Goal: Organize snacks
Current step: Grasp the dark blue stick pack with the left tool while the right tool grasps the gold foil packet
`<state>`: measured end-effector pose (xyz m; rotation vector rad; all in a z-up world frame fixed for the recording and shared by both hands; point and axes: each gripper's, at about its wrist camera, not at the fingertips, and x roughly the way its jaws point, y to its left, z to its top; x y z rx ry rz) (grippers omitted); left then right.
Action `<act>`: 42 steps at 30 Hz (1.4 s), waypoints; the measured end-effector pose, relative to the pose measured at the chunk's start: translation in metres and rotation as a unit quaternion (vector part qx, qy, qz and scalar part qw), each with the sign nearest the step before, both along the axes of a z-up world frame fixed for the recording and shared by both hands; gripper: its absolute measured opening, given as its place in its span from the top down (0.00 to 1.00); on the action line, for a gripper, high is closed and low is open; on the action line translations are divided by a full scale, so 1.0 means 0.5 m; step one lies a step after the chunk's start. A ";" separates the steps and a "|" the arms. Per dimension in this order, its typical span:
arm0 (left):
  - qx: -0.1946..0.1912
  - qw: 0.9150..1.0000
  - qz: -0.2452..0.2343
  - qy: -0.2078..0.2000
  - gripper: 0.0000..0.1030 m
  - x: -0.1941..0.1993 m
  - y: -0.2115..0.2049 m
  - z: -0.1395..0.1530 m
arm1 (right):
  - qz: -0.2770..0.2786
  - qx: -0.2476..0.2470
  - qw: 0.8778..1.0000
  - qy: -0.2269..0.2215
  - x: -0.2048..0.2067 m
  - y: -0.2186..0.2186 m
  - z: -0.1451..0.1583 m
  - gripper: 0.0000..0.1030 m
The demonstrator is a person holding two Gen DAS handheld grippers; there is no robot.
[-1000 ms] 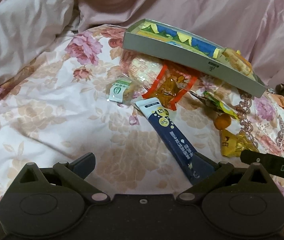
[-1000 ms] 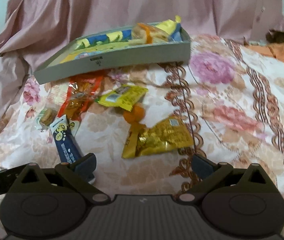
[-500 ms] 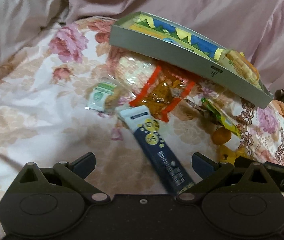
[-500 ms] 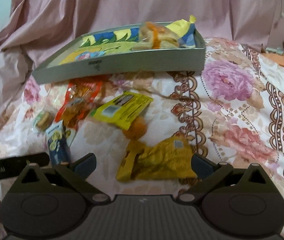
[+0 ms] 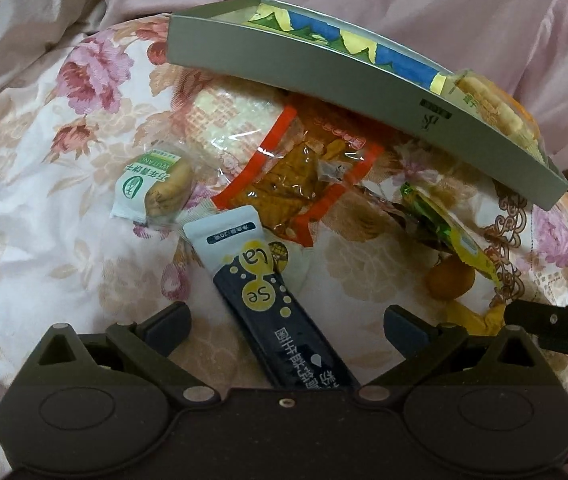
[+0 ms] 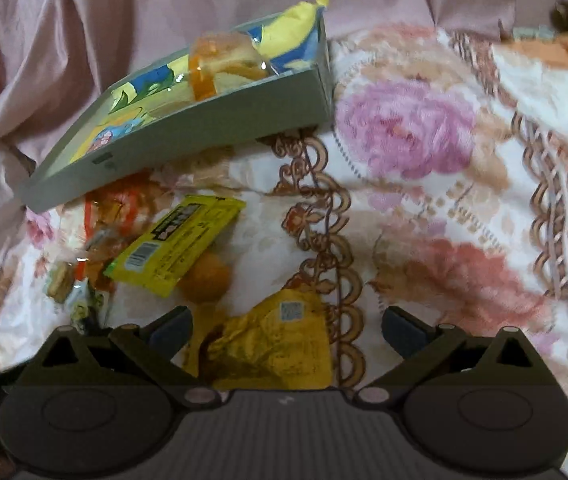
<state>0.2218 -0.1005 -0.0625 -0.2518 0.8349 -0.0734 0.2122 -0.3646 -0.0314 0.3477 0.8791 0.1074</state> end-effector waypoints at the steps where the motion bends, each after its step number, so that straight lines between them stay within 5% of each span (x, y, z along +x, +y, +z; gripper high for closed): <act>1: 0.001 1.000 -0.002 -0.004 0.01 -0.002 0.000 -0.001 | 0.006 0.004 1.000 0.003 0.002 0.004 -0.003 0.00; 9: 0.060 0.997 -0.027 -0.030 0.24 -0.032 -0.007 -0.008 | 0.064 -0.034 0.997 0.000 0.000 0.072 -0.015 0.00; 18: 0.021 0.999 -0.028 -0.021 0.56 -0.046 0.059 0.000 | 0.090 -0.137 0.986 -0.019 -0.013 0.136 -0.037 0.00; 25: 0.013 0.999 -0.030 -0.009 0.61 -0.074 0.087 0.004 | 0.125 -0.149 0.980 -0.046 -0.036 0.163 -0.037 0.12; 32: 0.008 1.000 -0.018 -0.005 0.60 -0.102 0.097 0.006 | 0.208 -0.183 0.958 -0.075 -0.073 0.223 -0.032 0.20; 42: 0.035 0.999 -0.035 -0.014 0.62 -0.124 0.090 0.005 | 0.246 -0.227 0.936 -0.106 -0.104 0.260 -0.027 0.32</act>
